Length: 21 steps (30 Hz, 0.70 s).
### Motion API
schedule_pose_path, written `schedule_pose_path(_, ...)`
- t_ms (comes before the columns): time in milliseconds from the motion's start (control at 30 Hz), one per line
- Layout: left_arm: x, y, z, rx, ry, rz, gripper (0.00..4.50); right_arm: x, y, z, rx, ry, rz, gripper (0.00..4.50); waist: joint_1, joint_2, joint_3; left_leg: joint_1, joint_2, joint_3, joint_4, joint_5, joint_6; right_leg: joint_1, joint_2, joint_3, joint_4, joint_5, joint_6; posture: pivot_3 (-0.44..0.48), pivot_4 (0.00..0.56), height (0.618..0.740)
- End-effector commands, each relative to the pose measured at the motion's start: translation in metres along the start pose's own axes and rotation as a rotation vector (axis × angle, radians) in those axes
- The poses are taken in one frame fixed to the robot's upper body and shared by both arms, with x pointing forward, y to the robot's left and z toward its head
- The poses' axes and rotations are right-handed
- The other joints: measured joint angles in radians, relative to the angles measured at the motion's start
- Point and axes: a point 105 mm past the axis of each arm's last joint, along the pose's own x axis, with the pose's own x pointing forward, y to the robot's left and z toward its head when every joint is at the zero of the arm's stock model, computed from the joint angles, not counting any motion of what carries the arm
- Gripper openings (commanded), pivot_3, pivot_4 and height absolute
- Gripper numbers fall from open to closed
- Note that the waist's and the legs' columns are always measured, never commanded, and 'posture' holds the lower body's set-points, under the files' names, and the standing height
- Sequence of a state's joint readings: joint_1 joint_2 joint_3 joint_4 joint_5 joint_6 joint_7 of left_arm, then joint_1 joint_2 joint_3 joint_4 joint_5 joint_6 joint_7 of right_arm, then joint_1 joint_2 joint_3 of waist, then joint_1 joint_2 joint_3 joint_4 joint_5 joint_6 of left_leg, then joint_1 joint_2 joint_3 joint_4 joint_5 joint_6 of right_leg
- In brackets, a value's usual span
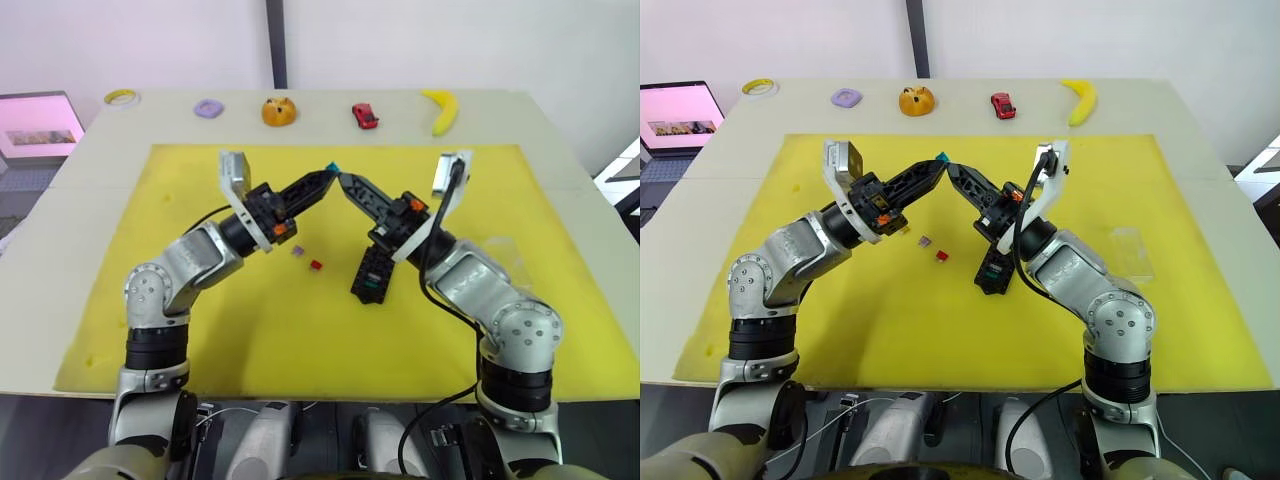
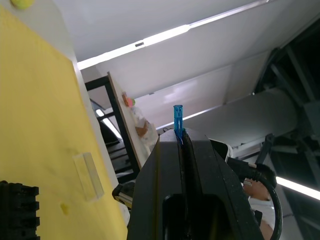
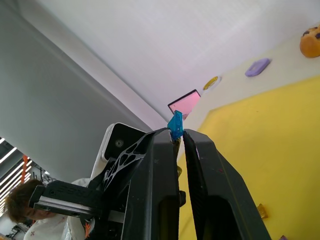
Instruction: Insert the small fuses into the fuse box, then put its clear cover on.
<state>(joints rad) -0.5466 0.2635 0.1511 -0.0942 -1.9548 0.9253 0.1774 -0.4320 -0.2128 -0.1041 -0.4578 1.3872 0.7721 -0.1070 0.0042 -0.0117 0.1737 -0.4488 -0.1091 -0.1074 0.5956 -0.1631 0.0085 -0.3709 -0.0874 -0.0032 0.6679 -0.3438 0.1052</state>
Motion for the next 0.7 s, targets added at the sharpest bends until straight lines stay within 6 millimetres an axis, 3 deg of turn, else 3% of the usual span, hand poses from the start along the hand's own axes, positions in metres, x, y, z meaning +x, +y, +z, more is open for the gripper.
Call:
schedule_pose_path(33,0.0019,-0.0090,-0.0065,0.017,0.028,-0.032,0.00,0.0011,0.0191,0.0065,-0.022,-0.027,0.089,0.38,0.000,0.000,0.000,0.000,0.000,0.000,0.000,0.000,0.000,0.000,0.000,0.000,0.000,0.000,0.000,0.000,0.150,0.735)
schedule_pose_path(433,0.0024,-0.0071,-0.0044,0.013,0.023,-0.022,0.00,-0.0014,0.0170,0.0080,-0.044,-0.014,0.095,0.38,0.000,0.000,0.000,0.000,0.000,0.000,0.000,0.000,0.000,0.001,0.000,0.000,0.001,0.000,0.000,0.000,0.150,0.735)
schedule_pose_path(533,0.0033,-0.0073,-0.0043,0.012,0.023,-0.023,0.00,-0.0009,0.0172,0.0080,-0.038,-0.017,0.097,1.15,0.000,0.000,0.000,0.000,0.000,0.000,0.000,0.000,0.000,0.001,0.000,0.000,0.001,0.000,0.000,0.000,0.150,0.735)
schedule_pose_path(700,0.0033,-0.0075,-0.0040,0.014,0.023,-0.023,0.00,-0.0008,0.0169,0.0077,-0.037,-0.017,0.094,3.55,-0.001,0.000,0.000,0.000,0.000,0.000,0.000,0.000,0.000,0.001,0.000,0.000,0.001,0.000,0.000,0.000,0.150,0.735)
